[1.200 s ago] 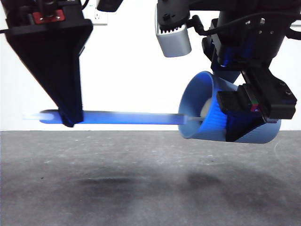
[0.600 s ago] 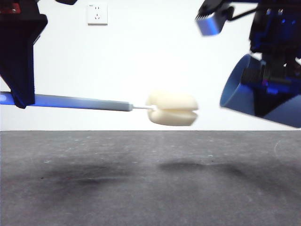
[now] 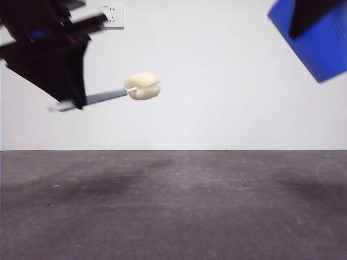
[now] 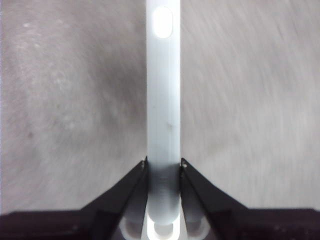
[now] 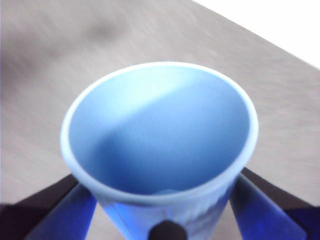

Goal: Pick up the cup brush,pick up the cup,insert the brush into the cup,clean the cup,put the cup brush back,put the cup back to the fixed position on the table

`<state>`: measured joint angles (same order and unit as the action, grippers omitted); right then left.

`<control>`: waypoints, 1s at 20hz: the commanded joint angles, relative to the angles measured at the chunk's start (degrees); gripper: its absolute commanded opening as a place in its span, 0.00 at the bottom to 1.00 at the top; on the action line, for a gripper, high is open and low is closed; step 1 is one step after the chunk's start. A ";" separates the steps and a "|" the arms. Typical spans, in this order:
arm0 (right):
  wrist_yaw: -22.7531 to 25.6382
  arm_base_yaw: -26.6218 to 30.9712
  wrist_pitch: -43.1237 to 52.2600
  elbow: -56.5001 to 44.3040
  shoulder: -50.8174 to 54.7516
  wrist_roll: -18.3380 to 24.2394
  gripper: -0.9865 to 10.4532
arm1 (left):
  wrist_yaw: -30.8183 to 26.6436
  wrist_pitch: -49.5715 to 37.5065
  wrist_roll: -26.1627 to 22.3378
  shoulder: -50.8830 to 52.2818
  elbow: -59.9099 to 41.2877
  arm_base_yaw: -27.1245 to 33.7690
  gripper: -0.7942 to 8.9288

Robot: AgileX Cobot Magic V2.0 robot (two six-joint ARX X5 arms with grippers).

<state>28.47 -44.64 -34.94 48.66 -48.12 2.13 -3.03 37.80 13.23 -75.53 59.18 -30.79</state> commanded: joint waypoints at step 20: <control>-7.63 -0.11 2.82 0.52 4.37 -8.81 0.08 | -1.22 -14.58 15.39 -25.55 0.11 -1.92 0.08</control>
<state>20.95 -44.64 -32.60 48.95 -43.94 -5.85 -3.95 23.57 27.27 -100.18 59.27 -32.51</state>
